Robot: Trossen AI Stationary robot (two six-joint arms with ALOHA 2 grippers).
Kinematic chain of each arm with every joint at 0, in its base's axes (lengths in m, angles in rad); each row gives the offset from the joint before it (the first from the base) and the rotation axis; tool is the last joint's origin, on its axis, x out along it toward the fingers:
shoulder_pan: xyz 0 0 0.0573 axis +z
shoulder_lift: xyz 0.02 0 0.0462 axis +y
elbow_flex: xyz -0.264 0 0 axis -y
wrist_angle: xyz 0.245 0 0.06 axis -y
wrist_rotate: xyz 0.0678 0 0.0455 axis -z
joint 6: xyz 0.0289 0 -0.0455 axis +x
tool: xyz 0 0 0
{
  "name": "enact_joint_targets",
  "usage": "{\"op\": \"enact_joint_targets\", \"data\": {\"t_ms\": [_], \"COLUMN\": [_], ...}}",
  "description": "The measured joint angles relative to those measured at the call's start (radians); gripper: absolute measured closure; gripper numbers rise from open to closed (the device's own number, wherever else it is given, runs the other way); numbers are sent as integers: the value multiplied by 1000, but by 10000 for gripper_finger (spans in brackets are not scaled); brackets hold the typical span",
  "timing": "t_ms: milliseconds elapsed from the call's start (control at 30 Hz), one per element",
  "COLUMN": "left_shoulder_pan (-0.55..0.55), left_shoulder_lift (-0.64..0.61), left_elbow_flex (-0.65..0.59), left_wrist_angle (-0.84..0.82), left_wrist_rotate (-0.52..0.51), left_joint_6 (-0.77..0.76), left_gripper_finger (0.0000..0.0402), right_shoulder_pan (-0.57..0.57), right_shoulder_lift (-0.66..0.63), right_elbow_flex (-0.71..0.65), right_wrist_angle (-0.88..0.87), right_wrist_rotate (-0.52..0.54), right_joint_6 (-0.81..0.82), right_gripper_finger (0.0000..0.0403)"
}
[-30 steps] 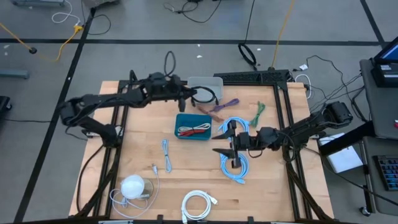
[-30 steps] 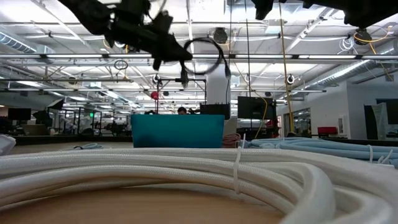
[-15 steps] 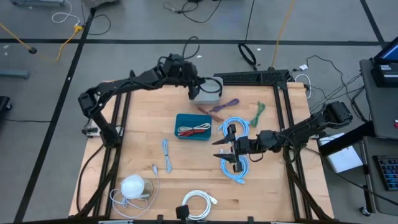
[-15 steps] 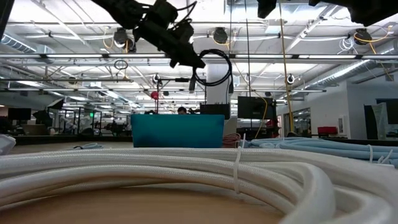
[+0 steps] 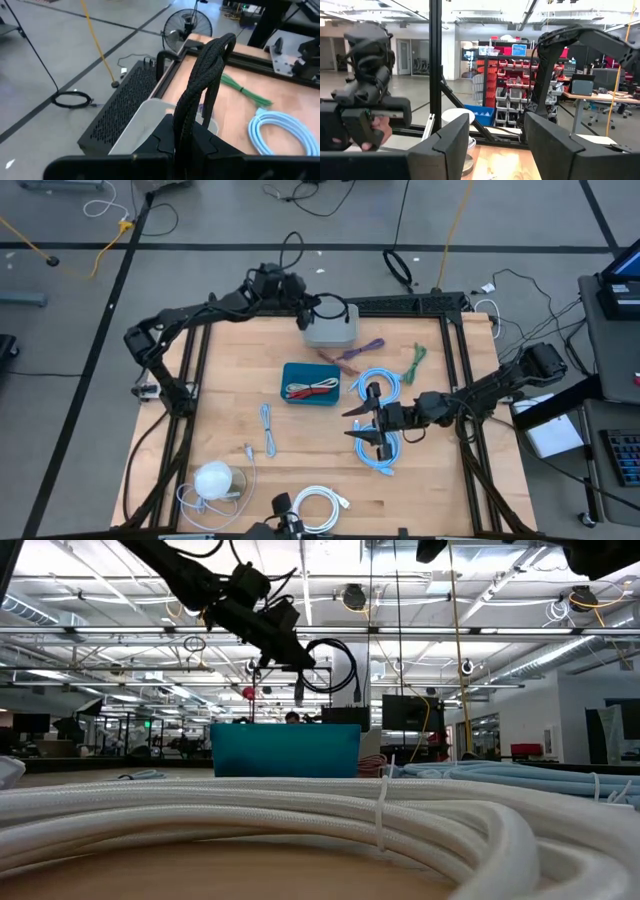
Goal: Pick & Place USB Port
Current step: Put the black HDMI cable into the gray bin
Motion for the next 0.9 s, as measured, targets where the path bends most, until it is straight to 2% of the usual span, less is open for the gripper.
{"op": "enact_joint_targets", "data": {"t_ms": [467,900], "left_shoulder_pan": [-18,-14], "left_shoulder_lift": [159,174], "left_elbow_flex": [-7,-7], "left_wrist_angle": [69,75], "left_wrist_rotate": [-1,-4], "left_joint_6": [3,-16], "left_gripper_finger": [389,389], "right_shoulder_pan": [0,0], "right_shoulder_lift": [0,0], "right_elbow_flex": [0,0], "right_wrist_angle": [7,-4], "right_wrist_rotate": [-3,-4], "right_joint_6": [-24,-20], "right_gripper_finger": [222,224]}}
